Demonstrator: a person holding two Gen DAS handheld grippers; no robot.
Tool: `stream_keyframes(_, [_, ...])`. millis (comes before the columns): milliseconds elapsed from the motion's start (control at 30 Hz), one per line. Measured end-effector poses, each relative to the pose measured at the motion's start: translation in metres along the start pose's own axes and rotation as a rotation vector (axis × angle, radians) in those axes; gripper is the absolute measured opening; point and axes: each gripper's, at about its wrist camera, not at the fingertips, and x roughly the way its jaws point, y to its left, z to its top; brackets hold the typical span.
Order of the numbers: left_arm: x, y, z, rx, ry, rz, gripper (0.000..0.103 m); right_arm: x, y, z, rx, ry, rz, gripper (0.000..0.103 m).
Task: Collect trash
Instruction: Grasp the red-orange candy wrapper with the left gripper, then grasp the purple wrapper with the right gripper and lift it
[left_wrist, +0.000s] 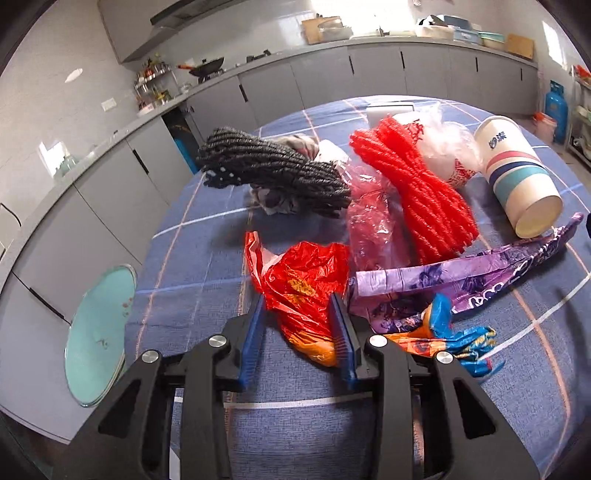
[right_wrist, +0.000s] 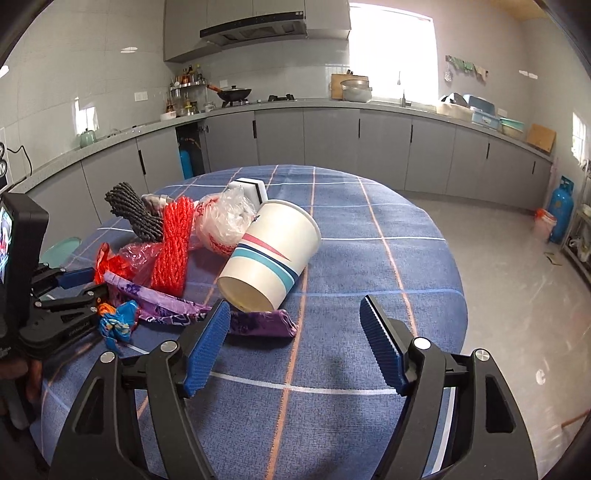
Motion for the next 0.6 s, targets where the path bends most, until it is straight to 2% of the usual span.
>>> stream_keyframes(33, [-0.001, -0.001, -0.001, 0.008, -0.005, -0.012, 0.024, -0.001, 0.0, 0.0, -0.002, -0.004, 0.002, 0.072])
stream_keyframes(233, [-0.012, 0.012, 0.001, -0.006, -0.034, -0.011, 0.016, -0.001, 0.007, 0.002, -0.014, 0.002, 0.024, 0.072])
stream_keyframes(367, [-0.026, 0.034, 0.002, -0.025, -0.066, 0.027, 0.012, 0.009, 0.013, -0.001, -0.02, 0.027, 0.046, 0.071])
stream_keyframes(433, [-0.03, 0.044, 0.001, -0.041, -0.071, 0.037, 0.012, 0.014, 0.015, -0.003, -0.016, 0.049, 0.069, 0.065])
stream_keyframes(500, [-0.032, 0.049, 0.0, -0.044, -0.073, 0.052, 0.012, 0.017, 0.019, -0.004, -0.025, 0.073, 0.093, 0.053])
stream_keyframes(533, [-0.032, 0.052, -0.001, -0.048, -0.071, 0.06, 0.012, 0.019, 0.02, -0.005, -0.031, 0.082, 0.104, 0.051])
stream_keyframes(600, [-0.032, 0.055, -0.003, -0.054, -0.062, 0.06, 0.012, 0.02, 0.021, -0.007, -0.043, 0.098, 0.125, 0.037])
